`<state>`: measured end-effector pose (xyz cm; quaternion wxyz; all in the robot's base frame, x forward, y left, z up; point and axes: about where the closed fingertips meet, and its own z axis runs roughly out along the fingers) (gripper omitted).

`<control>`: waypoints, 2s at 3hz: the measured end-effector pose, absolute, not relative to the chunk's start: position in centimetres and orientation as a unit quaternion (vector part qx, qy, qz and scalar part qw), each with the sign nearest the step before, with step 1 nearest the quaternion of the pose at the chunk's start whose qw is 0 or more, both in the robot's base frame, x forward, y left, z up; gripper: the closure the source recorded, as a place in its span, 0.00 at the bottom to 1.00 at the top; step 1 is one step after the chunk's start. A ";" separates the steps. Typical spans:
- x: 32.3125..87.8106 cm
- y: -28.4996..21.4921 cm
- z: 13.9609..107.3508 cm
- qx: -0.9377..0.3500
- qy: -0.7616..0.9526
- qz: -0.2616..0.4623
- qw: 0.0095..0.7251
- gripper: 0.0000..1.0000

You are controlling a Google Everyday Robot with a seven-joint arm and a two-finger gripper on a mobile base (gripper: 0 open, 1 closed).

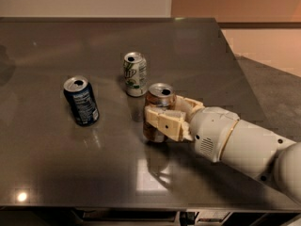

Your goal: Place orange can upright

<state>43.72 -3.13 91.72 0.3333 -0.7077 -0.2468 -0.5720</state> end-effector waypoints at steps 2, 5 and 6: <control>43.3 -2.0 90.4 -0.707 -0.257 -0.587 0.299 0.84; 42.5 -1.6 89.8 -0.706 -0.241 -0.617 0.253 0.13; 42.6 -1.6 89.8 -0.706 -0.241 -0.616 0.253 0.00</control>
Offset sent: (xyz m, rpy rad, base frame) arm -0.0035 0.0159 -0.0201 -0.0727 -0.0893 -0.0910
